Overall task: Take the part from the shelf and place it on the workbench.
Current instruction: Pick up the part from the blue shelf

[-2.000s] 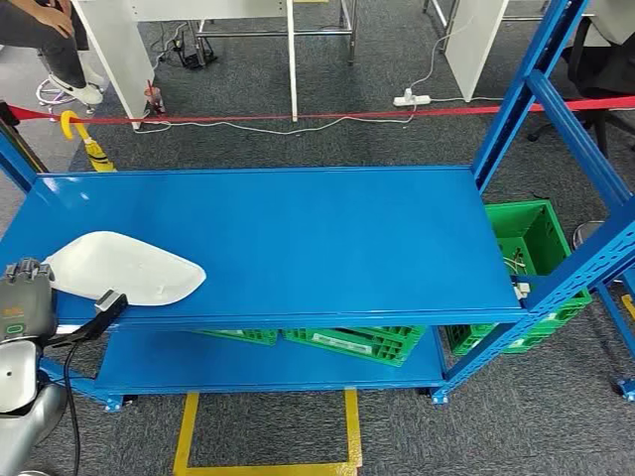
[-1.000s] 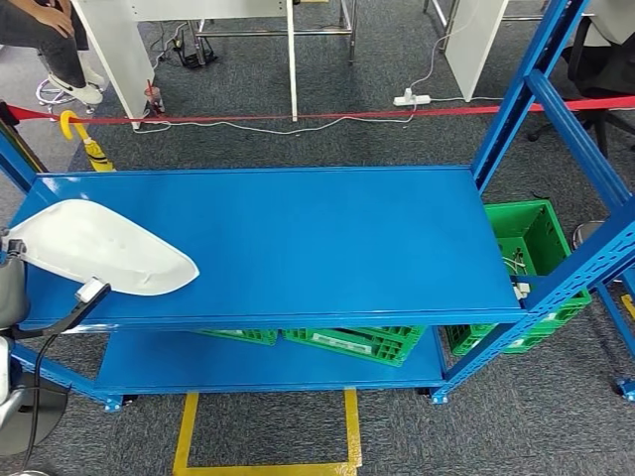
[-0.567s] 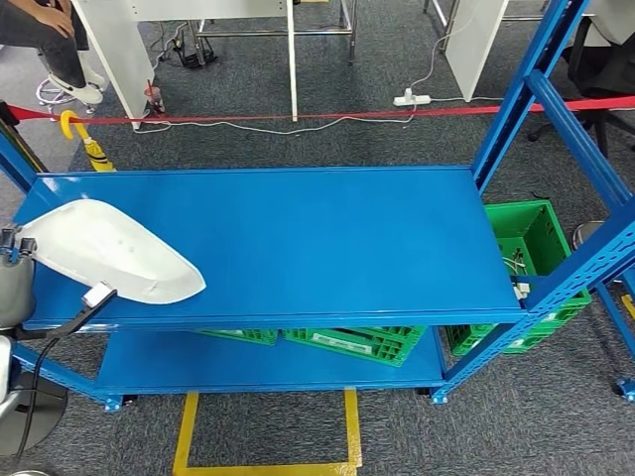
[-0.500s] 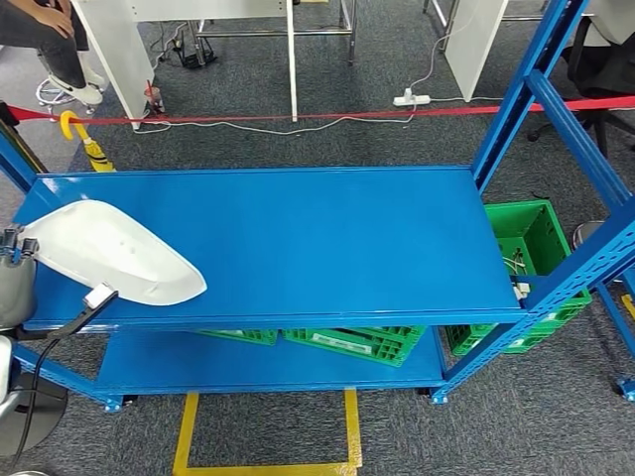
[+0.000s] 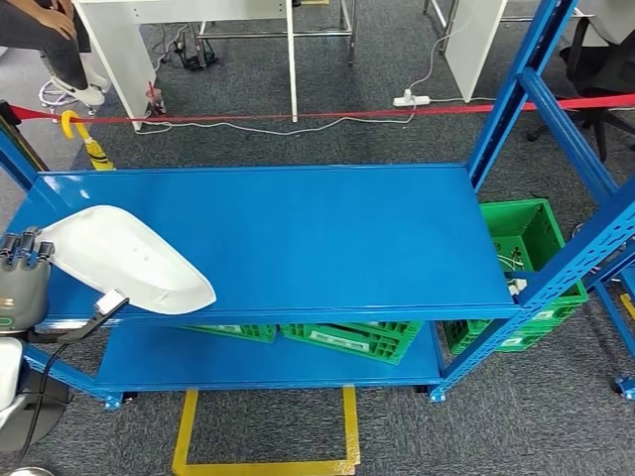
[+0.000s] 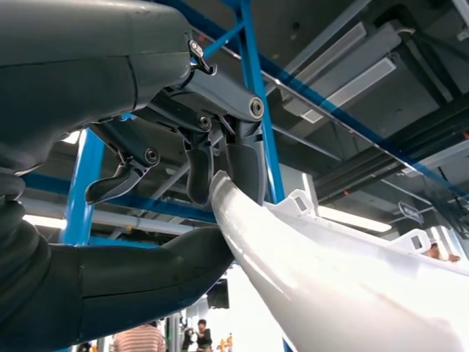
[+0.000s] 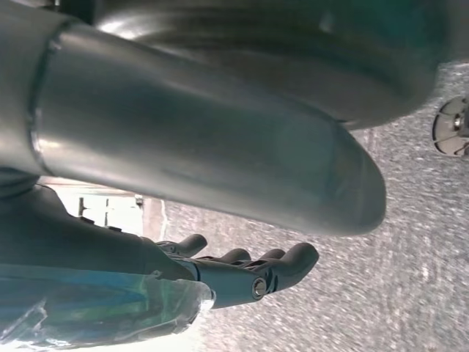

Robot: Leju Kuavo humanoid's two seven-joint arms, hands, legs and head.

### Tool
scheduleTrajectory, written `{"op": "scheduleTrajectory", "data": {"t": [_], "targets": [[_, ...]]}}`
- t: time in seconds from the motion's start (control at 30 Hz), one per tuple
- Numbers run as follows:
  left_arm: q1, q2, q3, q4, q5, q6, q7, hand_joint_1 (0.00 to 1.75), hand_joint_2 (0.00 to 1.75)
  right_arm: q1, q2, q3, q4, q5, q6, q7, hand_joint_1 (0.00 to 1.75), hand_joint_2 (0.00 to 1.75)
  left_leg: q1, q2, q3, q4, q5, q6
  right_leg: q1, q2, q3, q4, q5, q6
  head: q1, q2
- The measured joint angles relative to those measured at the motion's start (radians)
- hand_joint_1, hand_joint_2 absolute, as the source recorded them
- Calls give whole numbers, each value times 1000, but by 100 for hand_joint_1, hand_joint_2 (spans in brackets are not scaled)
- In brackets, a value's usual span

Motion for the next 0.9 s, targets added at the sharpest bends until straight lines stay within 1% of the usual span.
{"op": "scheduleTrajectory", "data": {"t": [0.03, 0.07, 0.13, 0.17, 0.2, 0.23, 0.27, 0.3, 0.33, 0.37, 0.4, 0.43, 0.47, 0.5, 0.53, 0.57, 0.6, 0.63, 0.67, 0.7, 0.73, 0.77, 0.8, 0.83, 0.87, 0.9], "targets": [[0, 0, 0, 0, 0, 1, 0, 175, 175, -1, 1, 0, 0, 1, 1, 0, 0, 0, -1, -1, -2, 1, 4, -8, 1, 2, 14, -27, 4, -5, 1, 0], [1, 0, 0, 0, 0, 3, 0, 175, 175, -2, 1, 0, 0, 2, 2, 0, 0, 0, -1, -2, -5, 0, 10, -16, 4, 4, 14, -31, 2, -13, 1, 0], [2, -3, 0, 0, 0, 5, 0, 175, 175, -2, 1, 0, 0, 3, 3, 0, 0, 0, 1, -3, -8, -3, 18, -28, 3, 5, 2, -30, 12, -33, 2, 0], [3, -3, 0, 0, 0, 7, 0, 175, 175, -2, 1, 0, 0, 3, 3, 0, 0, 0, 2, -2, -13, 4, 6, -32, 3, 4, -5, -30, 19, -43, 1, 0], [4, -4, 0, 0, 0, 9, 0, 175, 175, -2, 1, 0, 0, 4, 3, 0, 0, 0, 2, -1, -25, 30, -21, -35, 3, 4, -12, -31, 26, -53, 0, 0], [5, -7, 1, 0, 0, 11, 0, 175, 175, -2, 1, 0, 0, 4, 3, 0, 0, 0, 2, -1, -43, 77, -63, -36, 3, 3, -22, -32, 34, -61, -1, 0], [7, -11, 2, 0, 0, 15, 0, 175, 175, -2, 1, 0, 0, 4, 2, 0, 0, 0, 1, 0, -64, 141, -111, -37, 5, 2, -33, -32, 42, -67, -1, 0], [10, -17, 4, 0, 0, 21, -1, 175, 175, -2, 1, 0, 0, 4, 2, 0, 0, 0, 0, 0, -84, 209, -150, -37, 7, 2, -44, -32, 50, -70, -1, 0], [17, -28, 11, 1, 0, 28, -8, 175, 175, -1, 1, 0, 0, 4, 2, 0, 0, 0, -2, 0, -95, 259, -170, -36, 9, 2, -55, -32, 59, -71, -1, 0], [26, -44, 22, 1, 0, 38, -23, 175, 175, -1, 1, 0, 0, 4, 1, 0, 0, 0, -3, 0, -91, 279, -168, -34, 11, 2, -66, -32, 67, -70, -1, 0], [36, -64, 41, 2, 0, 48, -49, 175, 175, 0, 1, 0, 0, 4, 1, 0, 0, 0, -4, 0, -70, 265, -147, -31, 11, 2, -76, -32, 75, -69, -1, 0], [46, -91, 69, 3, 1, 58, -93, 175, 175, 0, 1, 0, 0, 3, 0, 0, 0, 0, -5, 0, -32, 217, -119, -27, 12, 2, -86, -31, 83, -66, -1, 0], [55, -123, 105, 3, 2, 66, -147, 175, 175, 0, 1, -1, 0, 3, -1, 0, 0, 0, -6, 0, 15, 151, -100, -23, 12, 3, -93, -31, 90, -62, -2, 0], [62, -158, 148, 3, 7, 71, -209, 175, 175, -1, 1, -1, 0, 3, -2, 0, 0, 0, -7, -1, 60, 84, -92, -19, 14, 3, -99, -30, 97, -57, -1, 0], [69, -196, 197, 3, 16, 74, -273, 175, 175, -1, 1, -2, 0, 3, -3, 0, 0, 0, -9, -1, 92, 31, -93, -16, 15, 3, -104, -29, 105, -51, -1, 0], [74, -233, 245, 3, 28, 76, -326, 175, 175, -2, 1, -3, 0, 2, -4, 0, 0, 0, -12, -1, 107, 3, -99, -13, 16, 2, -108, -30, 114, -46, -1, 0], [79, -267, 290, 3, 42, 77, -370, 175, 175, -1, 1, -5, 0, 2, -5, -1, 0, 0, -15, -1, 107, -8, -99, -8, 17, 2, -110, -33, 123, -40, 0, 0], [84, -300, 334, 3, 56, 77, -406, 175, 175, 1, 1, -7, 0, 1, -5, -1, 0, 0, -14, 0, 100, -9, -93, 0, 15, 2, -113, -35, 129, -34, 0, 0], [88, -330, 370, 3, 67, 78, -432, 175, 175, 3, 1, -9, 0, 0, -5, -2, 0, 0, -14, 1, 92, -10, -85, 8, 14, 2, -119, -31, 122, -28, 0, 0], [92, -358, 402, 3, 75, 78, -452, 175, 175, 5, 1, -10, 1, -1, -5, -4, 0, 0, -13, 2, 84, -11, -75, 17, 13, 1, -128, -13, 97, -23, 1, 0], [95, -381, 429, 3, 81, 78, -464, 175, 175, 6, 1, -10, 1, -2, -5, -5, 0, 0, -12, 3, 73, -12, -65, 24, 12, 0, -143, 28, 56, -18, 3, 0], [98, -398, 450, 3, 83, 79, -469, 175, 175, 6, 1, -11, 1, -2, -5, -6, 0, 0, -12, 3, 60, -12, -54, 28, 12, -1, -161, 88, 5, -14, 4, 0], [102, -414, 468, 3, 85, 79, -472, 175, 175, 7, 1, -11, 1, -2, -5, -6, 0, 0, -13, 3, 47, -12, -44, 30, 12, -1, -176, 156, -40, -11, 5, 0], [105, -427, 484, 3, 86, 79, -475, 175, 175, 7, 1, -12, 1, -2, -5, -6, 0, 0, -14, 3, 33, -11, -33, 30, 12, -1, -185, 215, -65, -10, 5, 0], [109, -438, 497, 3, 87, 79, -479, 175, 175, 6, 1, -13, 1, -2, -5, -6, 0, 0, -16, 3, 19, -10, -22, 31, 12, -1, -181, 247, -67, -10, 5, 0], [112, -448, 509, 3, 89, 79, -485, 175, 175, 6, 1, -14, 1, -2, -5, -6, 0, 0, -17, 3, 7, -10, -12, 30, 13, -1, -161, 244, -49, -11, 5, 0]]}}
